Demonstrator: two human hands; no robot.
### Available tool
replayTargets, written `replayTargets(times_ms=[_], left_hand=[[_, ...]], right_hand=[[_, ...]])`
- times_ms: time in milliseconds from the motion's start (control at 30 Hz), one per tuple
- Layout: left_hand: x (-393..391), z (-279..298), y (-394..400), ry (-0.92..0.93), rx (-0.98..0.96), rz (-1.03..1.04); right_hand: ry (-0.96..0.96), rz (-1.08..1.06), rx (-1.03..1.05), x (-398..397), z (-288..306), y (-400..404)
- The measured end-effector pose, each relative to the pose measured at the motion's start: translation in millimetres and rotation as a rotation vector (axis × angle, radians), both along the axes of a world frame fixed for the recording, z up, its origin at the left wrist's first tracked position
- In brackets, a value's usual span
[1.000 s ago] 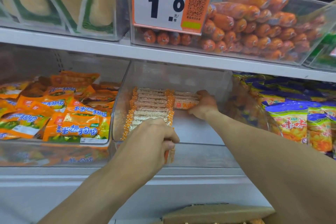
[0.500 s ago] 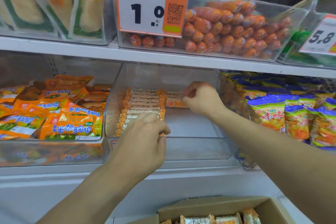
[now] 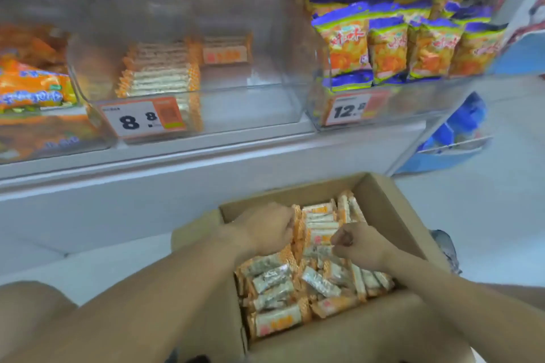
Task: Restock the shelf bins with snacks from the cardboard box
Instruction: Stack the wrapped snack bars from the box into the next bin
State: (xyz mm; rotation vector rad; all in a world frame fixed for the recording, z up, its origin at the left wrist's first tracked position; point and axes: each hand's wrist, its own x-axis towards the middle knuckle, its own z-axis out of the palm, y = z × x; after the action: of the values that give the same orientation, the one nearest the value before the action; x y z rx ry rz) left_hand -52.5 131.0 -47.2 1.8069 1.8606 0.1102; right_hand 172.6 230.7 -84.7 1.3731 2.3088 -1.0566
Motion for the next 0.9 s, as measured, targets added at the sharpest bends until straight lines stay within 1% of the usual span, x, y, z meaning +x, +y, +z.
replayTargets(times_ms=[100, 167, 267, 333, 433, 500, 600, 667, 767, 800, 900], left_hand=[[31, -61, -14, -0.026, -0.282, -0.012], [51, -95, -31, -0.037, -0.38, 0.003], [75, -135, -62, -0.036, -0.422, 0.056], [82, -150, -76, -0.034, -0.414, 0.105], [84, -156, -82, -0.031, -0.402, 0.102], [84, -160, -86, -0.012, -0.415, 0.079], [82, -165, -91, -0.014, -0.442, 0.105], [79, -164, -86, -0.123, -0.43, 0.163], [78, -149, -70, -0.464, -0.389, 0.394], [78, -145, -65, -0.544, -0.385, 0.476], [78, -143, -61, -0.743, -0.481, 0.691]], right_hand=[[-0.191, 0.036, -0.071, 34, -28, -17], [-0.281, 0.106, -0.143, 47, -38, -29], [-0.35, 0.168, -0.213, 54, -50, -40], [-0.395, 0.199, -0.21, 54, -60, -46], [-0.39, 0.111, -0.171, 58, -68, -44], [-0.394, 0.112, -0.2, 58, -66, -39], [-0.416, 0.135, -0.217, 58, -66, -35], [-0.433, 0.132, -0.194, 56, -64, -36], [-0.436, 0.133, -0.159, 56, -65, -38], [-0.42, 0.127, -0.156, 56, -65, -40], [-0.377, 0.07, -0.168, 59, -67, -41]])
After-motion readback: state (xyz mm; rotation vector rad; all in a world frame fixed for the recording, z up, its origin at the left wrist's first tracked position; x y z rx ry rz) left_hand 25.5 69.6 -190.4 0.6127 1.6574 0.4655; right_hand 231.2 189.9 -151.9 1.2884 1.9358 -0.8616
